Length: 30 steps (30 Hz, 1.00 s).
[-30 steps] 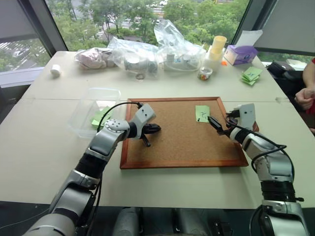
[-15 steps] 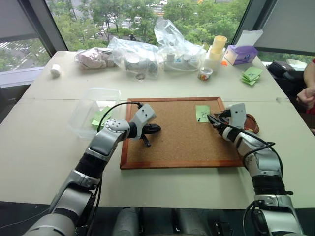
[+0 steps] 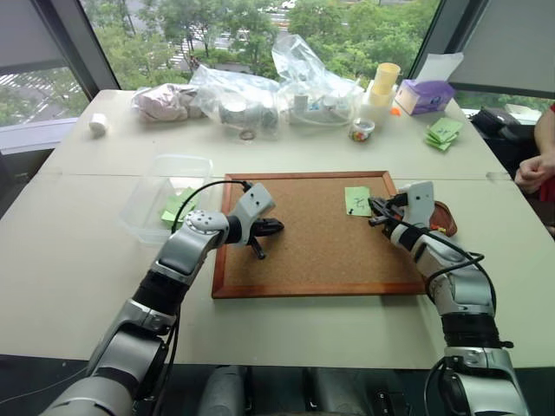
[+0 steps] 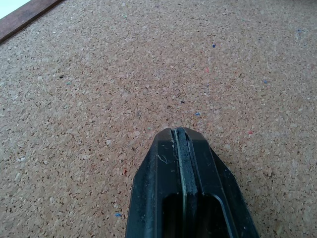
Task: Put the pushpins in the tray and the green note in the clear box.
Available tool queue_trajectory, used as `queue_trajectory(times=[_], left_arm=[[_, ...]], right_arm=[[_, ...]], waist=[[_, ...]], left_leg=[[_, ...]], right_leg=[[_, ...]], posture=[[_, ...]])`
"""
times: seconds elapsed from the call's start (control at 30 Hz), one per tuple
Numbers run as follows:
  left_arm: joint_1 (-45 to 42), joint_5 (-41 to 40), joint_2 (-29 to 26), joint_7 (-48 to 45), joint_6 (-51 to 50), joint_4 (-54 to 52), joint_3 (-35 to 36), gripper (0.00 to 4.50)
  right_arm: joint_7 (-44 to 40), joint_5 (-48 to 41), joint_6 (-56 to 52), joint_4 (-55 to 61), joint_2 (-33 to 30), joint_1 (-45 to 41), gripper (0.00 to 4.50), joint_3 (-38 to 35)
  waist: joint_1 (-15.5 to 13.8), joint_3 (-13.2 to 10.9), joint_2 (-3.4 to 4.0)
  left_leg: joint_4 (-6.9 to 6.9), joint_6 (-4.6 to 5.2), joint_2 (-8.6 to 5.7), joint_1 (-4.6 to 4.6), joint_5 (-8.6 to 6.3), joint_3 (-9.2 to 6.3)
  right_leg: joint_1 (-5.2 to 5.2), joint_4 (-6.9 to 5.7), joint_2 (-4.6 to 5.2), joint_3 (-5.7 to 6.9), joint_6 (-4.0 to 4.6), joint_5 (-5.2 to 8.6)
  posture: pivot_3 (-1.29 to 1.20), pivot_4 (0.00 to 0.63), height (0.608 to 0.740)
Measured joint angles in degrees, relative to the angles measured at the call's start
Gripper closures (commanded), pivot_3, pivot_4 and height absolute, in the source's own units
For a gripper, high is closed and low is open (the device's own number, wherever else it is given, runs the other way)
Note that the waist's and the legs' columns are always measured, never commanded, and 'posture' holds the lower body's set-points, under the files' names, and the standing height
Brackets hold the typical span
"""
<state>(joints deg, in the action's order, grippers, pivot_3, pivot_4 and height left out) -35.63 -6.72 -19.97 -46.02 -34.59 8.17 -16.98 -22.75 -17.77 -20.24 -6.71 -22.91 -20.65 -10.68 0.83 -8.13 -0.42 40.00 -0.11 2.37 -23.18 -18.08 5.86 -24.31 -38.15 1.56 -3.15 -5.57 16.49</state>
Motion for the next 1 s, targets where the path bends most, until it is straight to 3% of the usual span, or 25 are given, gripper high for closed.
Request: queue_trajectory(times=[0.37,0.93,1.0], left_arm=[[0.1,0.0,0.0,0.0,0.0,-0.1,0.0,4.5],[0.1,0.0,0.0,0.0,0.0,-0.1,0.0,4.5],[0.1,0.0,0.0,0.0,0.0,-0.1,0.0,4.5]], right_arm=[[4.0,-0.3,3.1,2.4,-0.3,1.2,4.45,-4.6],[10.7,1.4,1.1,-7.3,-3.1,1.8,4.45,-10.4],[10.7,1.3,1.0,-7.3,-3.1,1.8,3.85,-10.4]], waist=[[0.0,0.0,0.0],[0.0,0.0,0.01],[0.1,0.0,0.02]], left_leg=[[0.0,-0.01,0.0,0.0,0.01,0.01],[-0.01,-0.02,0.0,0.01,0.01,0.03],[-0.01,-0.02,0.0,0.01,0.01,0.02]], right_leg=[[0.0,0.0,0.01,0.0,0.0,0.0],[0.0,0.0,0.0,-0.02,0.0,0.0],[0.0,0.0,0.0,-0.02,0.0,0.0]], posture=[[0.0,0.15,0.738],[0.0,0.15,0.738],[0.0,0.15,0.738]])
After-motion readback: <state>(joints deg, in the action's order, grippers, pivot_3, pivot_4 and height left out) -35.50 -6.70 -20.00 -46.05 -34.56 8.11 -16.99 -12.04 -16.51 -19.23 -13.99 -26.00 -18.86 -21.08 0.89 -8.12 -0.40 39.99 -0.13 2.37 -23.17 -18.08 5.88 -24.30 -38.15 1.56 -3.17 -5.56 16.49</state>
